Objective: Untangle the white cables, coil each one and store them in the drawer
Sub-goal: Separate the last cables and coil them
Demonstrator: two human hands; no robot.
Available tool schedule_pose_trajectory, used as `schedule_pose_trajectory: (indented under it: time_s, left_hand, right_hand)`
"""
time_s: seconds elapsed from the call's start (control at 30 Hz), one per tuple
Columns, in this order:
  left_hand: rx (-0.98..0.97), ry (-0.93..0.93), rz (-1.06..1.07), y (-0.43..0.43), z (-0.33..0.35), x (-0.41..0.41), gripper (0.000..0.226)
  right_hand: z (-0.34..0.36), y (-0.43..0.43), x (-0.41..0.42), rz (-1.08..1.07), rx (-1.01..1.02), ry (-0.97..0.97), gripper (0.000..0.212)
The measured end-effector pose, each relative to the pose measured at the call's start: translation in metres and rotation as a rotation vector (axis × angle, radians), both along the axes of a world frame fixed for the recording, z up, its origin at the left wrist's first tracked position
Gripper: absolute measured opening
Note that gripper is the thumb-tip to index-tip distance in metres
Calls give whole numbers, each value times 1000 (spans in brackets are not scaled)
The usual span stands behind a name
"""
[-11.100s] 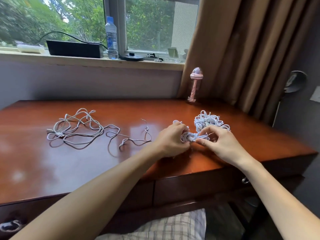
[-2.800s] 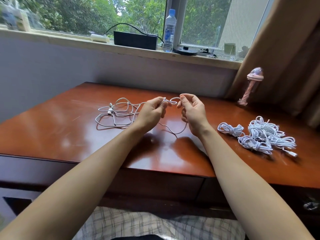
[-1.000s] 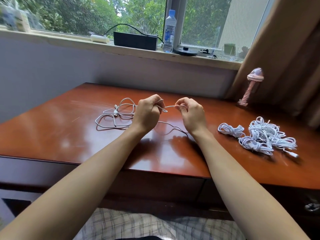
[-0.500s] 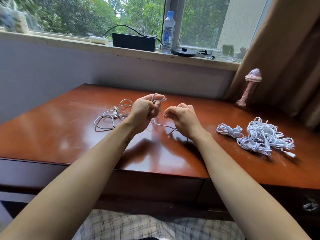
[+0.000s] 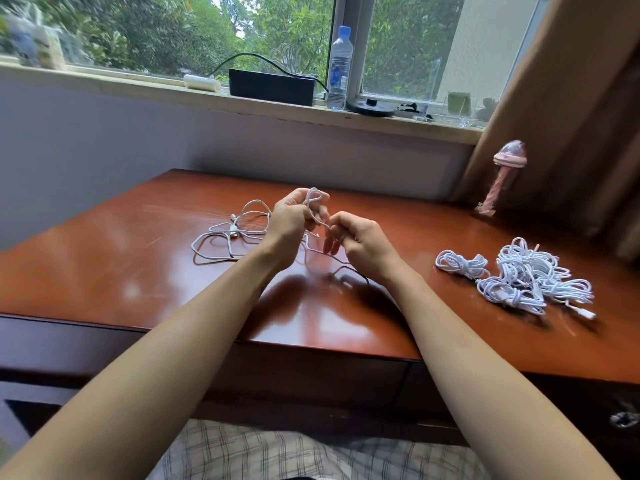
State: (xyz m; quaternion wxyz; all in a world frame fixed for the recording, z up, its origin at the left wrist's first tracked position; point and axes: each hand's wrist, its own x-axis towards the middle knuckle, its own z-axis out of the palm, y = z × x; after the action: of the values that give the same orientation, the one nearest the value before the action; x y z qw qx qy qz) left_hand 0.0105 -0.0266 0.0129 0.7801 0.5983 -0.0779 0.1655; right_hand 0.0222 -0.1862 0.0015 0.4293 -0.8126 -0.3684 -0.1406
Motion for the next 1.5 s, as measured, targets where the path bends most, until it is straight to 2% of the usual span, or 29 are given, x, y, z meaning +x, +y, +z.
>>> schedule_pose_trajectory:
  time_s: [0.13,0.2,0.3,0.43,0.5,0.6,0.7,0.77,0.83,0.9,1.03,1.1,1.27,1.4,1.5]
  left_hand:
    - [-192,1,-169,-5,1,0,26]
    - [-271,2,-209,-6,1,1,28]
    - [-351,-4,-203,-4,2,3,30]
    - [-252,25,-47,0,3,4,36]
    - [-180,44,19,1,2,4,33]
    - [-18,48,112,3,1,2,28]
    - [76,27,155,4,-2,1,29]
    - [179,-2,199,4,-5,1,28]
    - [345,-33,275,3,-8,0,29]
    - [436,-68,309,1,-9,-2,28]
    - [661,-128,336,-2,-13,-3,31]
    - [722,-140,305,-2,-15,-5,34]
    - [669,-180,269,-2,-13,-5,35]
    - [491,-176,309,-1,-11,-1,25]
    - [463,-204,351,0,-11,1,20]
  right_hand:
    - [-3,2,1,20,-63,54,24]
    - [-2,2,1,23,-87,64,30]
    - [-2,1,1,26,-122,63,27]
    - [-1,1,-3,-25,-225,-122,8]
    - [1,2,-5,-55,-240,-313,12]
    - [5,6,-6,-133,-124,-513,20]
    - [7,5,-1,-323,-11,-763,22]
    - [9,2,4,-439,-19,-822,23]
    - [10,0,7,-525,-88,-747,30]
    - [8,1,9,-524,-93,-634,28]
    - [6,2,9,-390,138,-265,20]
    - [7,1,9,-351,242,-177,22]
    - [10,-3,5,-336,280,-174,17]
    - [4,-5,6,-264,146,-200,18]
    - [3,-7,5,-261,105,-210,18]
